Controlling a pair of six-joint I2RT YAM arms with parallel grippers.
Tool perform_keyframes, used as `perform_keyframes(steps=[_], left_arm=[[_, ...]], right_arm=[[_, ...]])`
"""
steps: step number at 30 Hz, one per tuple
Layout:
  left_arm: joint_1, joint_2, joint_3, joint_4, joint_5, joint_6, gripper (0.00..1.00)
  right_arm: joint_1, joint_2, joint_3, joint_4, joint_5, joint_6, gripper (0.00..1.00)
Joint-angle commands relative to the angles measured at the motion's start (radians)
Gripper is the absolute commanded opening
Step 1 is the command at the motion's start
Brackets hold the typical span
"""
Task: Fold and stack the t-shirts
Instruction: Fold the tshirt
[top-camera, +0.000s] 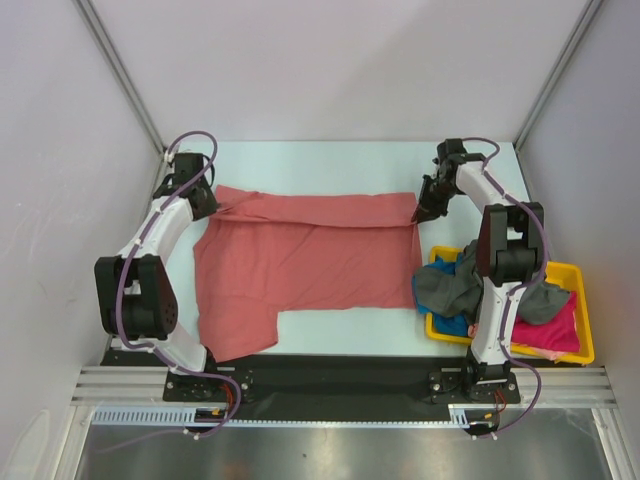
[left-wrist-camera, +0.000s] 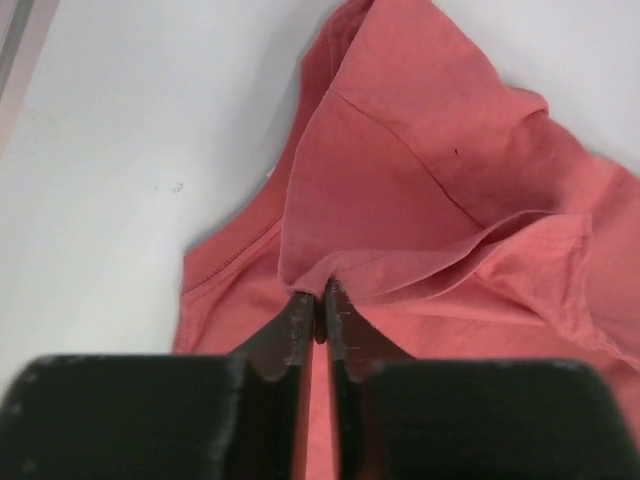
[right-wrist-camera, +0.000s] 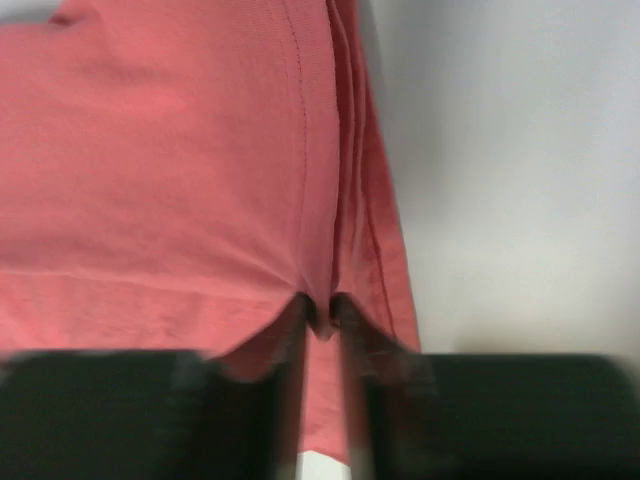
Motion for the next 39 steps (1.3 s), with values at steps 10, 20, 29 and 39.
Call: perform_keyframes(steps=[10, 20, 29, 39], left_arm=[[0.047, 0.088, 0.178, 0.003, 0.03, 0.041, 0.73], [0.123, 0.472, 0.467, 0.004, 0.187, 0.159, 0.73], [0.131, 0.595, 0.573, 0.021, 0.308, 0.177, 0.71], [0.145, 0.658, 0.599, 0.019, 0.362, 0.151, 0.61]], right_arm=[[-0.01, 0.0, 0.132, 0.139, 0.115, -0.021, 0.64], [-0.013, 0.178, 0.284, 0.197, 0.0, -0.09, 0.68], [-0.024, 0.212, 0.269, 0.203, 0.015, -0.097, 0.69], [-0.02, 0.292, 0.31, 0.197, -0.017, -0.096, 0.65]])
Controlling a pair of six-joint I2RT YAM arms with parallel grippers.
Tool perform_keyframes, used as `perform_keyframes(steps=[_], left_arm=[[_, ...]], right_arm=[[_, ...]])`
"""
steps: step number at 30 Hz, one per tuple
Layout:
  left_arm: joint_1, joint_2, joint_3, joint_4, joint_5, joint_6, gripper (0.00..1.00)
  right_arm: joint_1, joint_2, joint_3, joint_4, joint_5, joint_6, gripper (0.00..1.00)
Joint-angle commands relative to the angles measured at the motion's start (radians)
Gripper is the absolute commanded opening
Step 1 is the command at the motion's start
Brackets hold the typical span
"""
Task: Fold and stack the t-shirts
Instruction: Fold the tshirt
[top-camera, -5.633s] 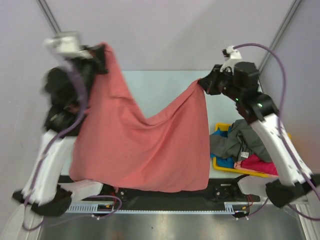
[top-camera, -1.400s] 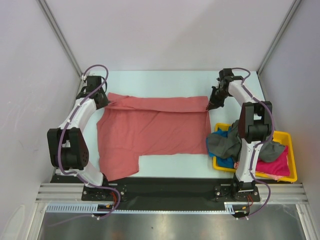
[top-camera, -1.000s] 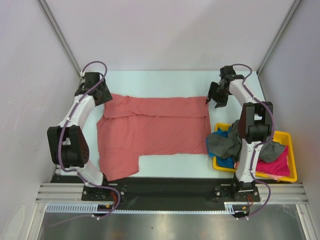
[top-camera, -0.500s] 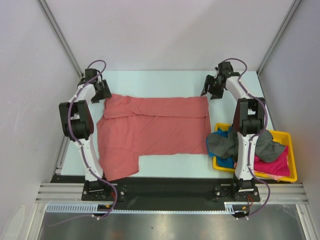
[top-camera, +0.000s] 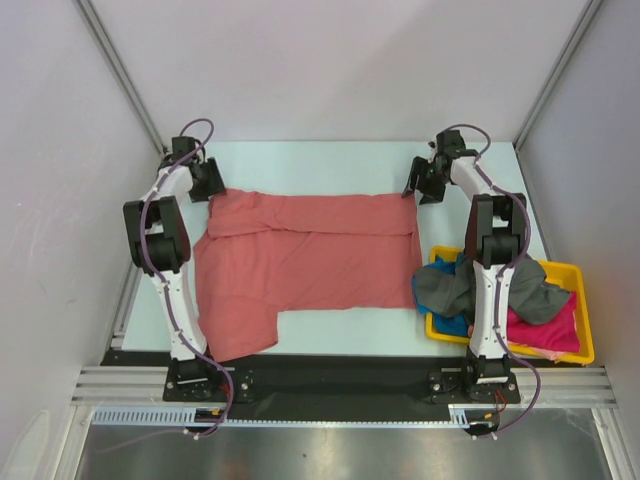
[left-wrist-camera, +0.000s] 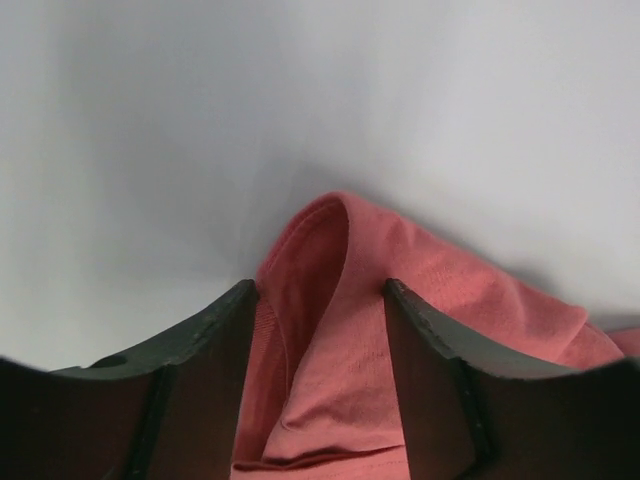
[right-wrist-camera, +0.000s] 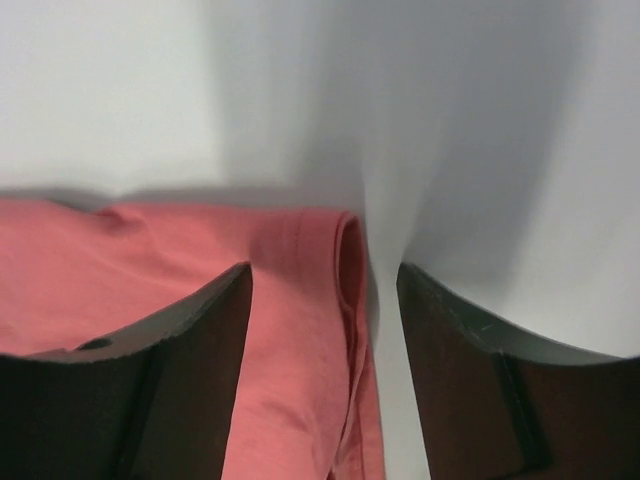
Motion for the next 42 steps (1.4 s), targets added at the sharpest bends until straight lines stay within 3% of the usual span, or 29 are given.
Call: perform_keyframes(steps=[1, 5, 6, 8, 9, 12, 13, 14, 16, 18, 26, 30, 32, 33, 34, 37, 38, 39, 42], left_arm=[[0.016, 0.018, 0.04, 0.009, 0.053, -0.014, 0.58], [0.031, 0.027, 0.036, 0.012, 0.071, -0.038, 0.49], [0.034, 0.032, 0.034, 0.015, 0.079, -0.057, 0.42], [0.05, 0.042, 0.039, 0.015, 0.076, -0.077, 0.31], [0.054, 0.042, 0.045, 0.015, 0.056, -0.092, 0.19], [0.076, 0.03, 0.036, 0.044, 0.045, -0.111, 0.11], [0.08, 0.029, 0.037, 0.05, 0.038, -0.114, 0.03], [0.086, 0.029, 0.048, 0.057, 0.03, -0.115, 0.0], [0.097, 0.03, 0.062, 0.066, 0.012, -0.115, 0.0], [0.105, 0.032, 0.075, 0.078, 0.002, -0.12, 0.0], [0.152, 0.062, 0.162, 0.1, -0.061, -0.144, 0.0], [0.154, 0.11, 0.243, 0.046, -0.058, -0.137, 0.01], [0.152, 0.104, 0.224, 0.043, -0.044, -0.14, 0.04], [0.152, 0.098, 0.215, 0.041, -0.032, -0.144, 0.11], [0.149, 0.089, 0.203, 0.038, -0.029, -0.146, 0.17], [0.14, 0.035, 0.132, 0.029, -0.033, -0.149, 0.38], [0.139, 0.0, 0.093, 0.026, -0.038, -0.151, 0.43], [0.136, -0.02, 0.069, 0.021, -0.057, -0.151, 0.57], [0.117, -0.104, -0.013, 0.008, -0.116, -0.138, 0.72]], right_arm=[[0.007, 0.033, 0.059, 0.006, -0.017, -0.01, 0.65], [0.01, 0.053, 0.069, 0.001, -0.014, 0.004, 0.6], [0.012, 0.059, 0.064, 0.007, -0.017, 0.007, 0.58], [0.015, 0.063, 0.061, 0.021, -0.037, 0.033, 0.5], [0.018, 0.072, 0.062, 0.027, -0.048, 0.044, 0.46], [0.038, 0.076, 0.055, 0.049, -0.065, 0.073, 0.32], [0.046, 0.073, 0.04, 0.059, -0.061, 0.082, 0.21], [0.058, 0.071, 0.033, 0.087, -0.06, 0.102, 0.16], [0.07, 0.066, 0.03, 0.122, -0.039, 0.125, 0.05], [0.079, 0.063, 0.036, 0.15, 0.017, 0.16, 0.0], [0.089, 0.128, 0.148, 0.277, 0.124, 0.251, 0.0], [0.089, 0.224, 0.324, 0.219, 0.169, 0.252, 0.0], [0.08, 0.25, 0.383, 0.172, 0.17, 0.23, 0.07], [0.075, 0.266, 0.404, 0.161, 0.167, 0.225, 0.15], [0.063, 0.27, 0.442, 0.147, 0.166, 0.219, 0.34], [0.047, 0.243, 0.47, 0.09, 0.161, 0.179, 0.54], [0.038, 0.226, 0.466, 0.055, 0.182, 0.148, 0.56], [0.035, 0.203, 0.46, 0.032, 0.198, 0.137, 0.57], [0.03, 0.091, 0.397, -0.046, 0.262, 0.11, 0.58]])
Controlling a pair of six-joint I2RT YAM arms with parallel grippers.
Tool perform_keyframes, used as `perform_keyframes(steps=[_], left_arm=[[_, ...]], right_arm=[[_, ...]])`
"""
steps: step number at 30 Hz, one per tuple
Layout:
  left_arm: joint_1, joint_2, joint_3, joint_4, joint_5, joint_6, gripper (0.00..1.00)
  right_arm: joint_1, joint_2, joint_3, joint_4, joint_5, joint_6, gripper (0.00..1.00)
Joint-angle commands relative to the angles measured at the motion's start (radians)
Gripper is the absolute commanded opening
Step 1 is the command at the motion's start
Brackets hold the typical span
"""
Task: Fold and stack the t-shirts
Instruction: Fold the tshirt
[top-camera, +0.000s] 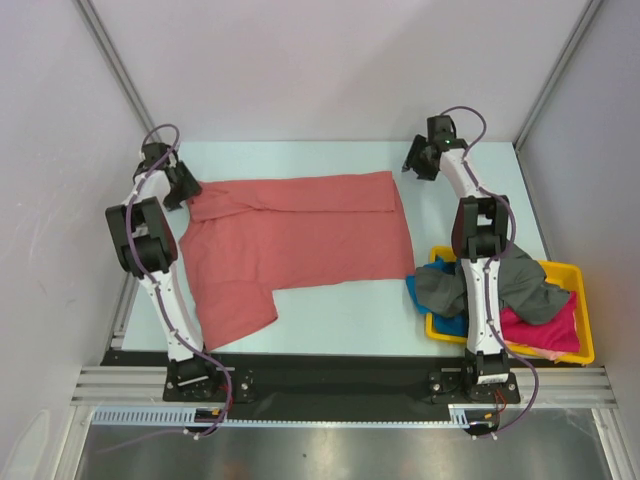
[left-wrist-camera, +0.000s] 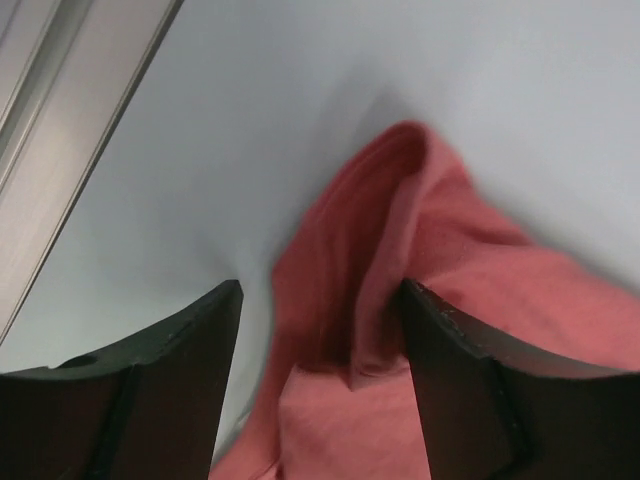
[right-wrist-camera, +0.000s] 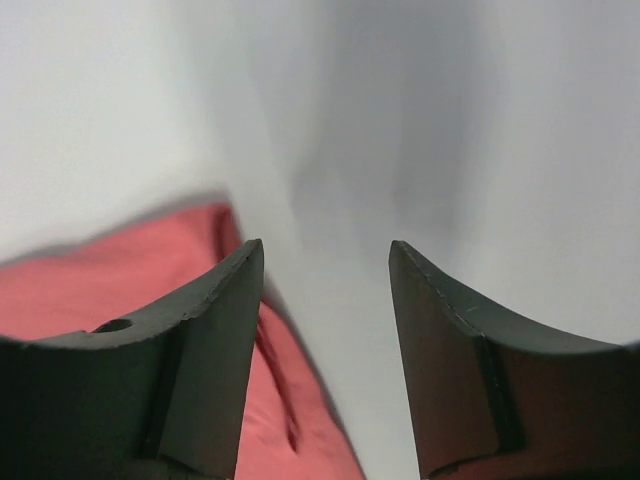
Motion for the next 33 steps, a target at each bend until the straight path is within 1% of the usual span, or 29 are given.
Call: perform_keyframes(steps=[1, 2, 3, 4, 5, 6, 7, 8, 9, 10, 13, 14, 17, 20, 21, 22, 24, 26, 28, 29, 30, 31, 33], left_arm=[[-0.022, -0.177, -0.081, -0.031, -0.123, 0.003, 0.73], [-0.024, -0.198, -0.115, -0.039, -0.158, -0.002, 0.73], [-0.026, -0.221, -0.127, -0.051, -0.198, -0.017, 0.74], [-0.027, -0.263, -0.133, -0.079, -0.273, -0.022, 0.75], [-0.03, -0.275, -0.133, -0.094, -0.304, -0.027, 0.75], [-0.032, -0.289, -0.127, -0.12, -0.342, -0.039, 0.75], [-0.038, -0.306, -0.12, -0.18, -0.369, -0.047, 0.75], [-0.041, -0.318, -0.113, -0.206, -0.401, -0.05, 0.75], [-0.042, -0.329, -0.118, -0.229, -0.409, -0.062, 0.75], [-0.05, -0.343, -0.127, -0.254, -0.415, -0.065, 0.74], [-0.056, -0.424, -0.219, -0.228, -0.429, -0.05, 0.76], [-0.056, -0.445, -0.241, -0.226, -0.421, -0.044, 0.77], [-0.056, -0.45, -0.241, -0.238, -0.369, -0.001, 0.77], [-0.056, -0.445, -0.264, -0.205, -0.23, 0.028, 0.75], [-0.056, -0.441, -0.267, -0.191, -0.184, 0.035, 0.71], [-0.056, -0.438, -0.27, -0.168, -0.121, 0.035, 0.71], [-0.056, -0.418, -0.261, -0.145, -0.072, 0.038, 0.72], [-0.056, -0.396, -0.226, -0.166, -0.057, 0.041, 0.71], [-0.053, -0.386, -0.239, -0.18, -0.05, 0.03, 0.69], [-0.055, -0.387, -0.257, -0.171, -0.019, 0.026, 0.66], [-0.055, -0.39, -0.297, -0.163, -0.01, 0.01, 0.6], [-0.055, -0.393, -0.317, -0.15, -0.01, -0.002, 0.59], [-0.055, -0.392, -0.354, -0.139, -0.021, -0.042, 0.55]], right_arm=[[-0.013, -0.177, -0.036, -0.131, 0.092, -0.057, 0.59], [-0.013, -0.237, -0.058, -0.169, 0.092, -0.059, 0.59], [-0.013, -0.263, -0.111, -0.185, 0.092, -0.051, 0.59], [-0.008, -0.294, -0.142, -0.214, 0.087, -0.045, 0.59], [-0.004, -0.344, -0.174, -0.222, 0.08, -0.043, 0.58], [0.007, -0.369, -0.251, -0.23, 0.067, -0.036, 0.57], [0.013, -0.392, -0.286, -0.237, 0.06, -0.034, 0.56], [0.022, -0.412, -0.328, -0.246, 0.053, -0.036, 0.56], [0.033, -0.455, -0.365, -0.25, 0.052, -0.039, 0.54], [0.052, -0.473, -0.442, -0.233, 0.046, -0.045, 0.53], [0.079, -0.535, -0.556, -0.184, 0.014, -0.052, 0.52], [0.084, -0.539, -0.566, -0.15, 0.0, -0.06, 0.52], [0.087, -0.518, -0.54, -0.136, -0.037, -0.052, 0.51], [0.095, -0.464, -0.499, -0.106, -0.072, -0.034, 0.52], [0.096, -0.449, -0.483, -0.098, -0.086, -0.026, 0.52], [0.101, -0.435, -0.462, -0.093, -0.091, -0.026, 0.51], [0.116, -0.391, -0.41, -0.075, -0.079, -0.032, 0.54], [0.116, -0.343, -0.38, -0.059, -0.079, -0.029, 0.54], [0.11, -0.306, -0.319, -0.099, -0.092, -0.008, 0.53], [0.11, -0.291, -0.308, -0.105, -0.1, 0.003, 0.53], [0.11, -0.276, -0.313, -0.105, -0.109, 0.009, 0.51], [0.108, -0.274, -0.322, -0.092, -0.134, 0.015, 0.49], [0.11, -0.282, -0.337, -0.081, -0.134, 0.021, 0.45]])
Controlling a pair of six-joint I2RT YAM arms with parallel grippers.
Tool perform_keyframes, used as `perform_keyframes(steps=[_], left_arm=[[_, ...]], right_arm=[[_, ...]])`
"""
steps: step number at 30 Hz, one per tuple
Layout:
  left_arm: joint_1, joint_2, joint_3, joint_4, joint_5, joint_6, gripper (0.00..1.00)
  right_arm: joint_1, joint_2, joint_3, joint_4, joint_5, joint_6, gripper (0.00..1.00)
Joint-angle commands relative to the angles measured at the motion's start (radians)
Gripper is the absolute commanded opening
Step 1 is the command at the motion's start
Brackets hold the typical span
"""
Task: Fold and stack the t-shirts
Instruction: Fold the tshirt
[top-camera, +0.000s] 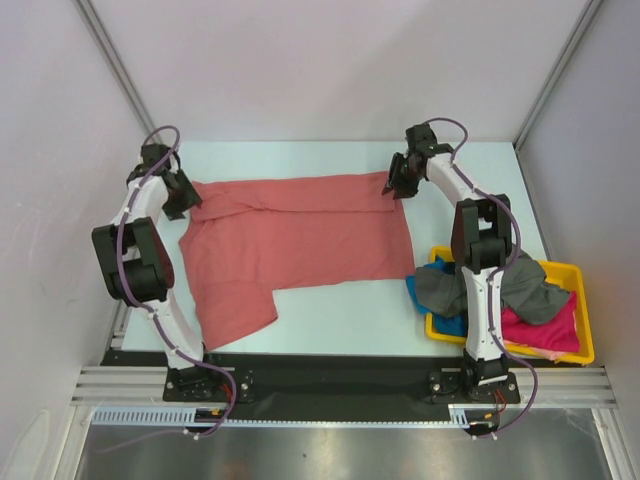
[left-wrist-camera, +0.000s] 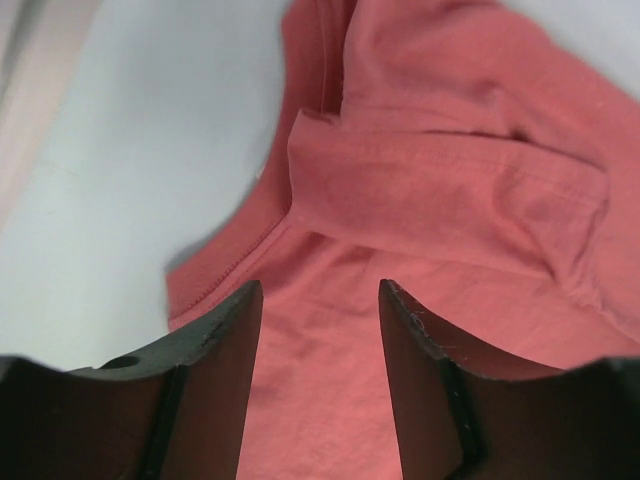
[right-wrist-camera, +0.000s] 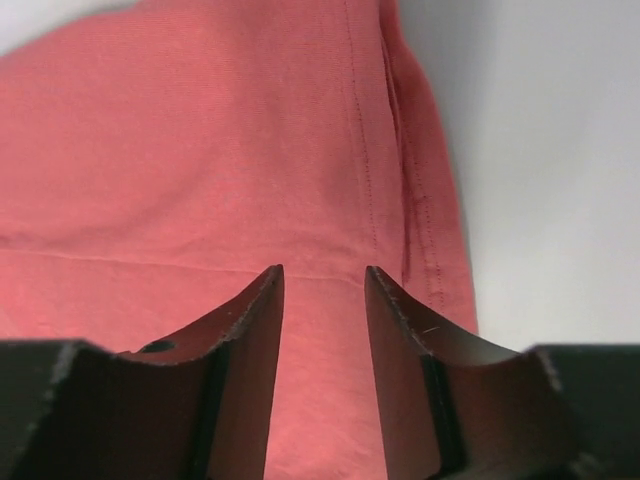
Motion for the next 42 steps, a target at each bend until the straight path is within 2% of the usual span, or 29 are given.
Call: perform_keyframes(steps=[1, 4, 9, 19, 27, 28, 29, 33, 42], left_arm=[[-0.003, 0.011, -0.047, 0.028, 0.04, -0.05, 0.55], [-0.005, 0.054, -0.021, -0.01, -0.01, -0.082, 0.52], [-0.005, 0.087, -0.005, 0.016, -0.001, -0.095, 0.54], [0.004, 0.184, 0.108, -0.015, -0.024, -0.11, 0.49], [0.008, 0.212, 0.139, -0.041, -0.024, -0.111, 0.41], [0.008, 0.213, 0.142, -0.041, -0.024, -0.111, 0.4], [0.008, 0.216, 0.146, -0.041, -0.023, -0.108, 0.32], [0.008, 0.198, 0.145, -0.042, -0.015, -0.11, 0.19], [0.006, 0.161, 0.128, -0.048, -0.004, -0.098, 0.05]], right_arm=[[0.004, -0.001, 0.006, 0.03, -0.037, 0.03, 0.43], [-0.004, -0.018, -0.015, 0.03, -0.032, 0.054, 0.38], [-0.018, -0.038, -0.088, 0.067, -0.081, 0.08, 0.28], [-0.044, -0.021, -0.086, 0.061, -0.086, 0.083, 0.29], [-0.056, 0.006, -0.062, 0.047, -0.094, 0.088, 0.37], [-0.058, 0.009, -0.057, 0.044, -0.094, 0.091, 0.38], [-0.058, 0.015, -0.048, 0.044, -0.095, 0.096, 0.38], [-0.058, 0.019, -0.045, 0.039, -0.109, 0.109, 0.34], [-0.058, -0.02, -0.097, 0.052, -0.083, 0.109, 0.33]])
